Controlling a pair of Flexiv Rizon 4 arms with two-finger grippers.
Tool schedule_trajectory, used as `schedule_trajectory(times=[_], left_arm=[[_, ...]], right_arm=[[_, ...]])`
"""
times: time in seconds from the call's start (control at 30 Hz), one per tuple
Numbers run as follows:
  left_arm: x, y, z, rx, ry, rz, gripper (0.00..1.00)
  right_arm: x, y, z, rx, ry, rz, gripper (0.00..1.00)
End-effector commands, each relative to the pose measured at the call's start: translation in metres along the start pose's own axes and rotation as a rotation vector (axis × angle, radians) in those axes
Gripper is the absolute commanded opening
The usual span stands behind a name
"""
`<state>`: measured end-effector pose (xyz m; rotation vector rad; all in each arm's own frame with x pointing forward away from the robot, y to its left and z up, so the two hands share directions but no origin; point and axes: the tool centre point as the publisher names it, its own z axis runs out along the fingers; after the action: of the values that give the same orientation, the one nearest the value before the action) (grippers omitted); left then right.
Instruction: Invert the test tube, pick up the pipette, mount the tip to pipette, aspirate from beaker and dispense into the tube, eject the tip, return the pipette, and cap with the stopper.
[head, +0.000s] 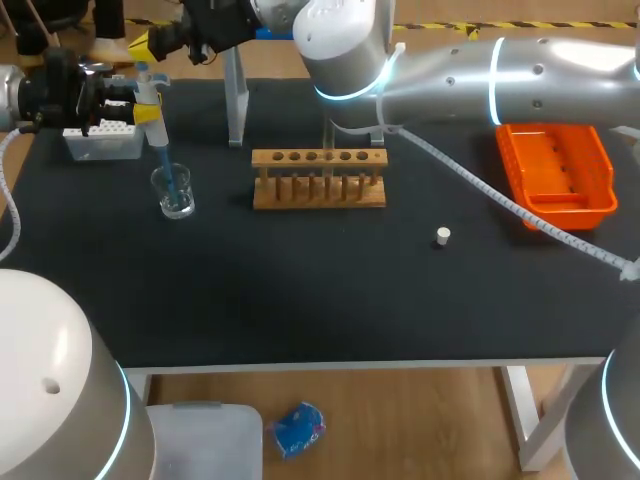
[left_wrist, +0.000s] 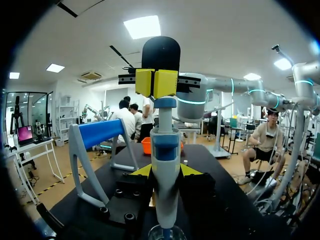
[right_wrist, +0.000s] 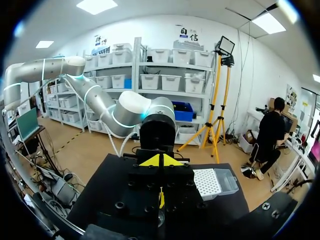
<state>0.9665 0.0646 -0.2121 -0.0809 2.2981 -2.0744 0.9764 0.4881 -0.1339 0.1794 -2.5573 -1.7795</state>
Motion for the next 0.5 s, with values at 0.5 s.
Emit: schedule_trajectory(times=[0.5], left_arm=[[-0.001, -0.0001, -0.0007, 0.002, 0.003, 0.001, 0.0]], right_arm=[[0.0029, -0.0104, 0.0038, 0.007, 0.015, 0.018, 0.0]])
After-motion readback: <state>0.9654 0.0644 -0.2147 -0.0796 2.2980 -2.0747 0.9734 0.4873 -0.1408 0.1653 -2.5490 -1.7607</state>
